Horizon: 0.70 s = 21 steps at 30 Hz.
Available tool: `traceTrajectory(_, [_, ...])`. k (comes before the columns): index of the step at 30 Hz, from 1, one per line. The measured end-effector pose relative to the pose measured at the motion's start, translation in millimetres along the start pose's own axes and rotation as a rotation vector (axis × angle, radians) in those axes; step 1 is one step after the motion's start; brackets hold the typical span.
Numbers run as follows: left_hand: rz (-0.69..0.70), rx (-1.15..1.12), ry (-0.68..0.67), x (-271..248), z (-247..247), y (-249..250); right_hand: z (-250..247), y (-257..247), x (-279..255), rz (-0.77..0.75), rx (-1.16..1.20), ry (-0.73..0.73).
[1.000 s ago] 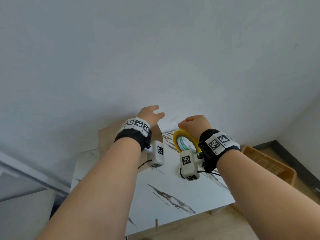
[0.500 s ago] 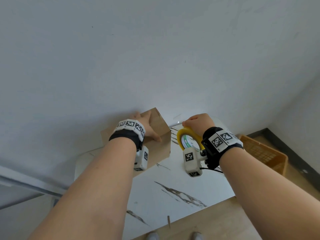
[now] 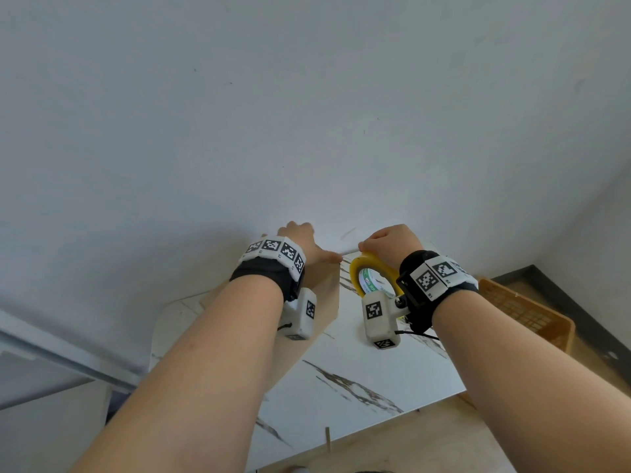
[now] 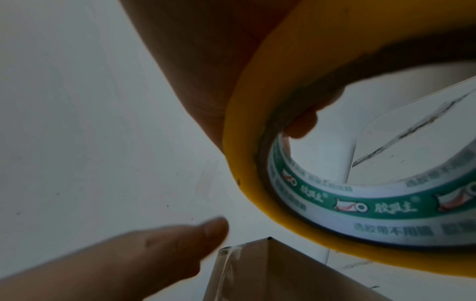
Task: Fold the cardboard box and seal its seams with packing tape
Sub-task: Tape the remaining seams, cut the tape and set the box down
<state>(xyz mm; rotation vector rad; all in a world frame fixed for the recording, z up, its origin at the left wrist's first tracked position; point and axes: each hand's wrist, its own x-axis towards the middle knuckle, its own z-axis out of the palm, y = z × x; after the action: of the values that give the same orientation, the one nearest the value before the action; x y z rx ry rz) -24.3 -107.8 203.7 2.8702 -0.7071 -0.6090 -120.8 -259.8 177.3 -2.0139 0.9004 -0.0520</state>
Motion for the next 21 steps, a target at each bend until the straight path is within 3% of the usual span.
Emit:
traceTrajectory(5, [0.169,-0.372,0.101,-5.2,-4.5,19.2,-3.4,-7.0,-10.1,-0.068,-0.084,0.015])
traceTrajectory(10, [0.166,-0.554,0.133,-0.9,0.2,28.1,-7.8,-0.2,-16.5,-0.086,-0.028,0.01])
traceTrajectory(16, [0.08,-0.469,0.129,15.5,-2.2,35.9,-17.1,3.6,-24.2,0.067,-0.015,-0.055])
traceTrajectory(21, [-0.021,-0.424,0.178,29.2,-6.3,32.3,-28.9,7.3,-33.4,0.088,0.174,-0.068])
